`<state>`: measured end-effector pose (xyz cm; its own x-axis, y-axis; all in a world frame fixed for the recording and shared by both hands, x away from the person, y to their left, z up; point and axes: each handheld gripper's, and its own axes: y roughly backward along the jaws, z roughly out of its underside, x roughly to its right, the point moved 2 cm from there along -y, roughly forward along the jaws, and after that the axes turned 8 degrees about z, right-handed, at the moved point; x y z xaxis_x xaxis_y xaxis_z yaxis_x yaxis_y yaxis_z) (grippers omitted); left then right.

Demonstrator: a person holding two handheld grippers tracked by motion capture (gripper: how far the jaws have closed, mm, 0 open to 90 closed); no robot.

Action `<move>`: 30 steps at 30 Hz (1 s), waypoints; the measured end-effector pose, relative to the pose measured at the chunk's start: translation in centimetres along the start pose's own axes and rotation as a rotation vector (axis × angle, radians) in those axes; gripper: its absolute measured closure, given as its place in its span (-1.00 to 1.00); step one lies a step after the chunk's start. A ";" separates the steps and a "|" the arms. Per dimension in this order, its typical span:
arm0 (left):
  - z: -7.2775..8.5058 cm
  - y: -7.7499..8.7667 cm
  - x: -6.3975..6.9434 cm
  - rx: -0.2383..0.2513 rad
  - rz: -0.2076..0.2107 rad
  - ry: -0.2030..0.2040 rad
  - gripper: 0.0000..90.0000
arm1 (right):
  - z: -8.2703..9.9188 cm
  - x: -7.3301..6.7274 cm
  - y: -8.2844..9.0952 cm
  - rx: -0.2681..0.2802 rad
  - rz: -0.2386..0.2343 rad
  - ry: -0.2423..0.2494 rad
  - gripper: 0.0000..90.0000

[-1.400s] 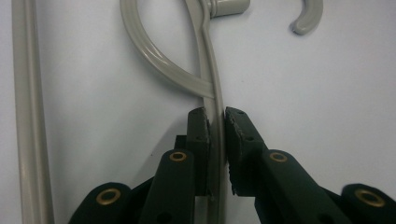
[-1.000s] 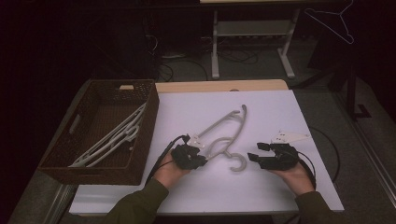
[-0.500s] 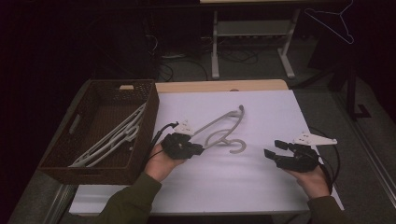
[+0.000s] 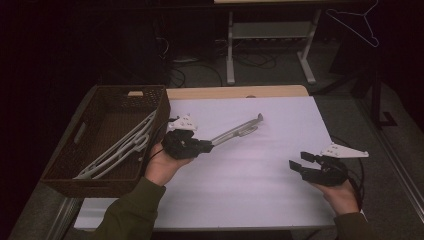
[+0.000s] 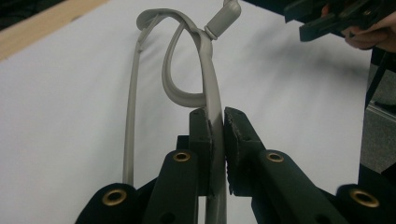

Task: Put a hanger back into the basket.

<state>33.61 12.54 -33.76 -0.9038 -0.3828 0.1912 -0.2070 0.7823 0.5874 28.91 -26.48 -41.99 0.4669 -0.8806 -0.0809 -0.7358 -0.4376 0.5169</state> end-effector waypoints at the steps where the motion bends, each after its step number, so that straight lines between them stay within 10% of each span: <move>1: -0.2 0.3 0.1 0.003 0.002 -0.002 0.84 | 0.0 0.0 0.0 0.000 0.000 0.000 -0.13; 17: -2.0 8.3 -0.5 0.090 -0.020 0.007 0.83 | -0.1 0.0 0.1 0.007 0.014 -0.002 -0.30; 30: 0.4 17.4 -3.0 0.154 -0.125 0.062 0.83 | -0.5 -0.2 -0.1 0.036 0.036 0.009 -0.66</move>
<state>32.57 27.57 -24.44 -0.8438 -0.5073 0.1748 -0.3754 0.7909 0.4832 29.16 -26.12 -41.58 0.4439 -0.8943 -0.0553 -0.7694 -0.4121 0.4881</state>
